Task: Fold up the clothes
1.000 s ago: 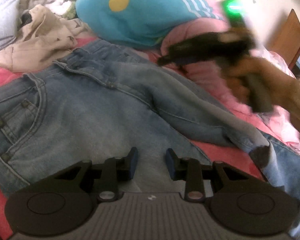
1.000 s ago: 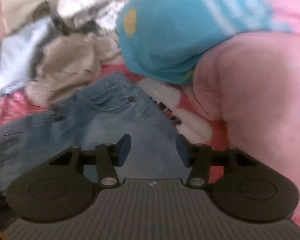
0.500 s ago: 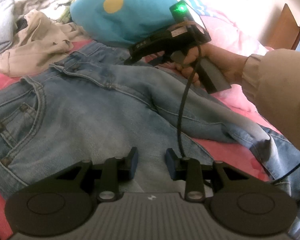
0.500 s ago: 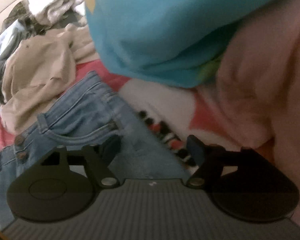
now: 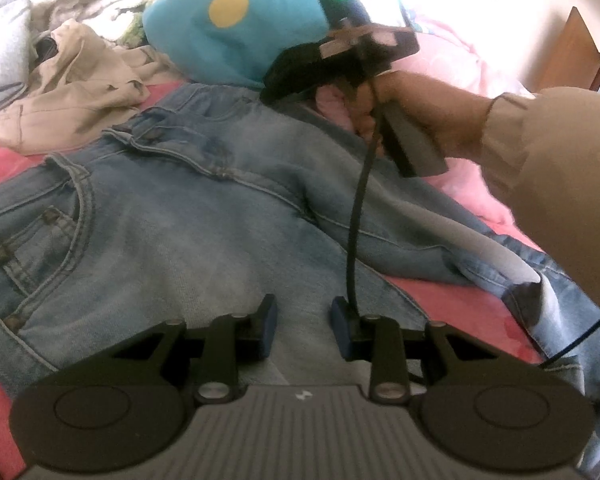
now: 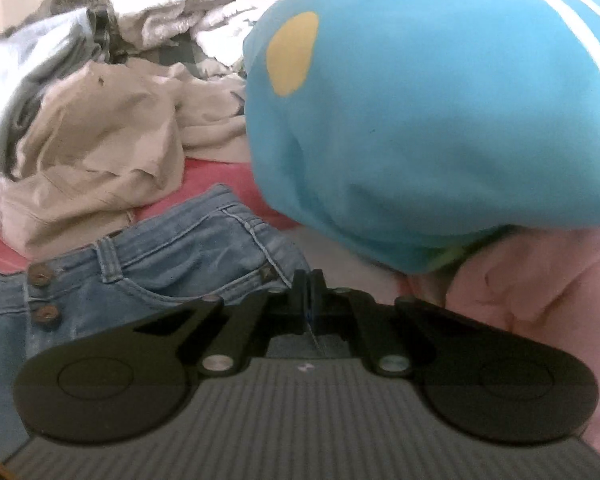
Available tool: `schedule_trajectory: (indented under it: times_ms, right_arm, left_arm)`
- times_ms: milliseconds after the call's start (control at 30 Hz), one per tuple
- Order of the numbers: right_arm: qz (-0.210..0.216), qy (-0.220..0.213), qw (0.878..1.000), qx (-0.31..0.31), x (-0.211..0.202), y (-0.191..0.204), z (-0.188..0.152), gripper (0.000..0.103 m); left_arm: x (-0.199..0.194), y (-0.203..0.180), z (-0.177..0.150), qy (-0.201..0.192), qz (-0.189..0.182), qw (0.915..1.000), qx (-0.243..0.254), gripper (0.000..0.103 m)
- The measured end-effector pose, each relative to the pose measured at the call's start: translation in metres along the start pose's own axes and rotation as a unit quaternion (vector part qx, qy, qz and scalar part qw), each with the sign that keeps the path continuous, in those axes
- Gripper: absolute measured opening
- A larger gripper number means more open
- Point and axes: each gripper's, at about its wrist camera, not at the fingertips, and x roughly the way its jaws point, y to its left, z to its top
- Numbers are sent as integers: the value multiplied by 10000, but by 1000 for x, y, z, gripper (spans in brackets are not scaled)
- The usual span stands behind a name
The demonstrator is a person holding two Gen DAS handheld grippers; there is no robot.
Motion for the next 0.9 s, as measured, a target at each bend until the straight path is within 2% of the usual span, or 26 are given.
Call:
schedule_trajectory:
  times_ms: [300,400,467,500,533,567,733,833,900]
  right_arm:
    - [-381,82,9992,-39,47,7,-17,1]
    - [-854,152,9962,12,44,8,-9,3]
    - [-799,179,9966,109,28,4,-4,9]
    - [-750,121,9970,143,15,1,-3,13]
    - [-737,45,9971,160,-1,0,-2,24]
    - [-751,-45,9970,184,-20,-3,-2,31]
    - [-896,-345,9927,732,-138,-23,-22,34]
    - [-1017,-549,9864,1169,-214,-37,-52,41]
    - [-1063,-662,9816,1441,-261,-41,-79,42]
  left_arm:
    - [-1,-1,-1,-29,108,9998,168,30]
    - [-1,-2,-1,-37,135,9997,209,30]
    - [-1,-3,0,-49,141,9996,253,31]
    - [-1,-4,0,-59,150,9995,280,31]
    - [-2,-5,0,-73,160,9994,301,31]
    - [-3,-5,0,-96,171,9993,307,32]
    - [-14,-11,3,-319,242,9987,318,35]
    - [-22,-19,3,-494,239,9977,408,35]
    - [-26,-28,3,-563,196,9971,480,35]
